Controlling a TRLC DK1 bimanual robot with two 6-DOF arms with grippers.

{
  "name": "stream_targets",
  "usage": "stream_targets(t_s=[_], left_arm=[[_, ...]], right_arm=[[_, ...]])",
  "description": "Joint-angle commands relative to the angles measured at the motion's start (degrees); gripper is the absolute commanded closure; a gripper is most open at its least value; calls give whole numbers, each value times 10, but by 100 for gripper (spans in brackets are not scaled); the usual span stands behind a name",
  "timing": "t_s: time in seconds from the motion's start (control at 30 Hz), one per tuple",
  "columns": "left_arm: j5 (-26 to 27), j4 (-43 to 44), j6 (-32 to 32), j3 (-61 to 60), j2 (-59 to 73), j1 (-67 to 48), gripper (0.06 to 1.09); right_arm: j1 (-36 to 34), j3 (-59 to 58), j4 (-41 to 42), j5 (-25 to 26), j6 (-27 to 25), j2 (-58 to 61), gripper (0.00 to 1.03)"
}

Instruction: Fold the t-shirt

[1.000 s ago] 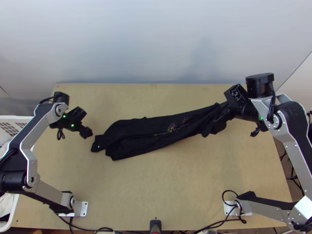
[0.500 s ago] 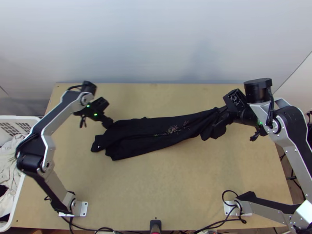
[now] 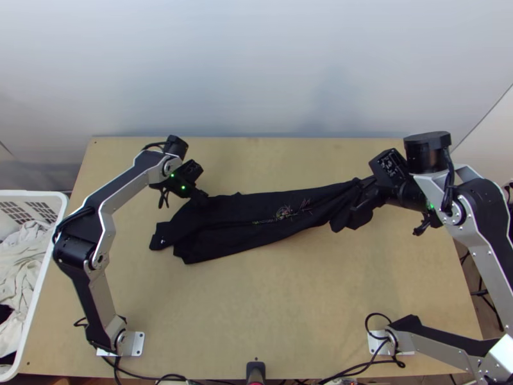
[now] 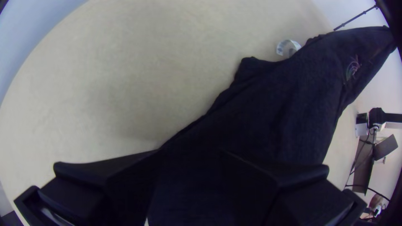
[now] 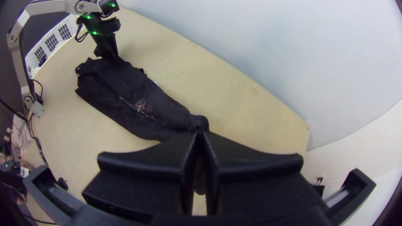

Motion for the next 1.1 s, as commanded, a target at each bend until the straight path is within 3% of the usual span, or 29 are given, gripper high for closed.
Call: stream_targets(t_s=[0.0, 0.03, 0.37, 0.57, 0.67, 0.93, 1.07], left_arm=[[-6, 39, -12, -8, 20, -8, 52], [-7, 41, -12, -10, 20, -8, 52], [-7, 66, -30, -24, 21, 0, 105], [9, 56, -47, -24, -7, 18, 105], [46, 38, -72, -9, -41, 41, 105], [138, 31, -221, 114, -175, 161, 105], [175, 0, -271, 229, -188, 227, 105]], right_arm=[[0, -3, -4, 2, 0, -5, 100], [0, -4, -4, 2, 0, -5, 100], [4, -15, -4, 2, 1, -6, 100], [5, -11, -4, 1, 1, -5, 100], [13, -2, 0, 1, 13, -4, 100], [40, 83, 32, 4, 83, 20, 100], [27, 143, 66, 52, 107, 23, 100]])
